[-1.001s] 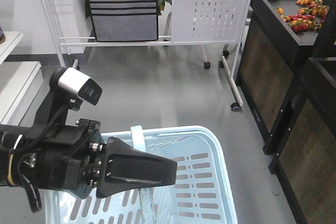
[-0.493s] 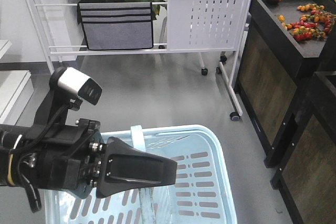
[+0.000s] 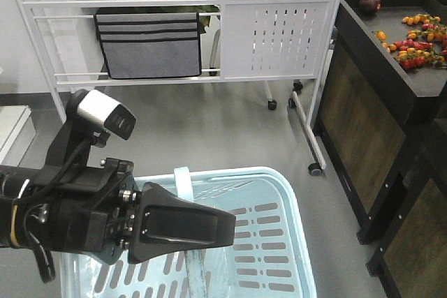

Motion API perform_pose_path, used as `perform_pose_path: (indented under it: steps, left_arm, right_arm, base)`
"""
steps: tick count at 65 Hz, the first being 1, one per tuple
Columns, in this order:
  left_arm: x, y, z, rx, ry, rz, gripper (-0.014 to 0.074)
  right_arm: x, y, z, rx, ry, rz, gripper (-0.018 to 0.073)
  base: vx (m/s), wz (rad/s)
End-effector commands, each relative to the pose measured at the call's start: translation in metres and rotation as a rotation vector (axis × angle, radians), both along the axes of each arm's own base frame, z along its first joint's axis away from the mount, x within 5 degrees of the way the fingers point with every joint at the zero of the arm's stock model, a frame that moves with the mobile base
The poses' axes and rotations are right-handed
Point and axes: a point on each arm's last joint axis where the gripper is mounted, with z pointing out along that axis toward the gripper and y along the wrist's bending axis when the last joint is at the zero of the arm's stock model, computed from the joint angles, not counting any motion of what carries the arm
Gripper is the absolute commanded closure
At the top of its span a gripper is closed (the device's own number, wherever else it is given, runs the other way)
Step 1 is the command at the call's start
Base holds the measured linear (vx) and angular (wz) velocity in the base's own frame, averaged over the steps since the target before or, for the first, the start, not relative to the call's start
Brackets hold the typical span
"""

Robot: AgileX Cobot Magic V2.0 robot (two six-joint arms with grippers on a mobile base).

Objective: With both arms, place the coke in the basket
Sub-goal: 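Drive the base with the held basket toward the snack shelves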

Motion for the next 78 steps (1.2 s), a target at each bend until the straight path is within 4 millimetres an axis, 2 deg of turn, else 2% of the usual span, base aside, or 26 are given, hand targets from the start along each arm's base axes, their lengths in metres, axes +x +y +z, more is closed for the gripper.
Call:
perform_pose_path:
  steps: [1, 33, 78]
  left_arm:
    - [-0.0103, 0.001, 0.0242, -0.14, -0.018, -0.074, 0.0602]
    - [-0.0103, 0.001, 0.0242, -0.14, -0.018, -0.074, 0.0602]
    - [-0.0103, 0.001, 0.0242, -0.14, -0.018, -0.074, 0.0602]
  right_arm:
    - [-0.0009, 0.0005, 0.0045, -0.016, -0.072, 0.003, 0.0564]
    - [-0.0009, 0.0005, 0.0045, -0.016, -0.072, 0.003, 0.0564]
    - [-0.0009, 0.0005, 0.0045, -0.016, -0.072, 0.003, 0.0564]
  base:
    - [0.22, -0.01]
    - [0.23, 0.03]
    - [0.23, 0.18]
